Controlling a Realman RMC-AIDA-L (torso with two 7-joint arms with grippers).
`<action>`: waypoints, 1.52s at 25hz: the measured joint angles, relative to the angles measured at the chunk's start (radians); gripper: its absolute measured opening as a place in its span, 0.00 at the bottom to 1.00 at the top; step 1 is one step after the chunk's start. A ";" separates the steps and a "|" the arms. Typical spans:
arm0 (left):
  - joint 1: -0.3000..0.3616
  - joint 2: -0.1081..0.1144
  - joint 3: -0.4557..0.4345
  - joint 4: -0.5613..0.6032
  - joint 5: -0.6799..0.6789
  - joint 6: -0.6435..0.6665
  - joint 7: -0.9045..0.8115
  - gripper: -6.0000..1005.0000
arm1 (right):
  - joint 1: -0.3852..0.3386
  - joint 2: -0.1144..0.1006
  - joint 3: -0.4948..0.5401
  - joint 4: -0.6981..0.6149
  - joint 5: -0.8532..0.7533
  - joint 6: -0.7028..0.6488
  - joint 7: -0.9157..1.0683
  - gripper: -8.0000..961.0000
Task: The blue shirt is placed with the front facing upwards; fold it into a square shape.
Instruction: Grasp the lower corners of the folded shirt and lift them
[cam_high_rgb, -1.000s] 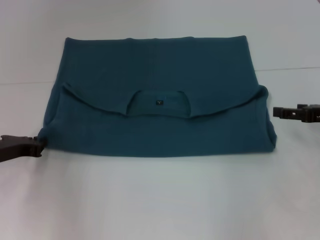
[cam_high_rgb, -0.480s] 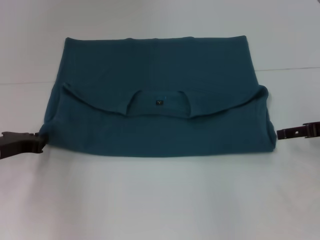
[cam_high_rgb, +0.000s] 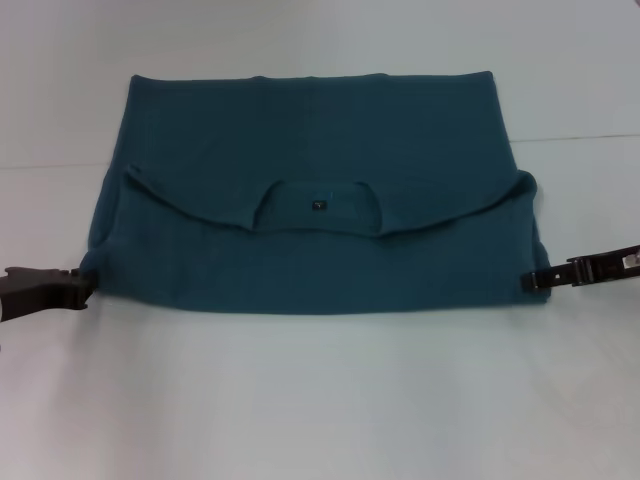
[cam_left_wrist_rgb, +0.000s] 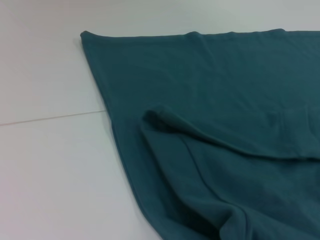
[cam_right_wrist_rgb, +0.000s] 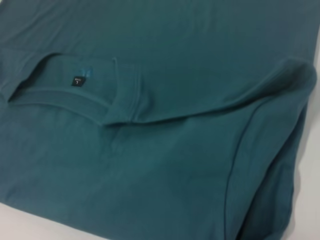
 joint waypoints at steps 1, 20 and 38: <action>-0.001 0.000 0.000 0.001 0.000 0.000 0.000 0.07 | 0.003 -0.001 -0.002 0.010 0.000 0.005 -0.001 0.88; -0.011 0.000 0.000 0.003 0.000 0.000 -0.001 0.08 | 0.036 -0.001 -0.041 0.101 -0.001 0.096 -0.013 0.77; -0.019 -0.003 0.002 0.004 0.000 -0.001 0.001 0.08 | 0.040 0.001 -0.042 0.122 -0.001 0.121 -0.013 0.26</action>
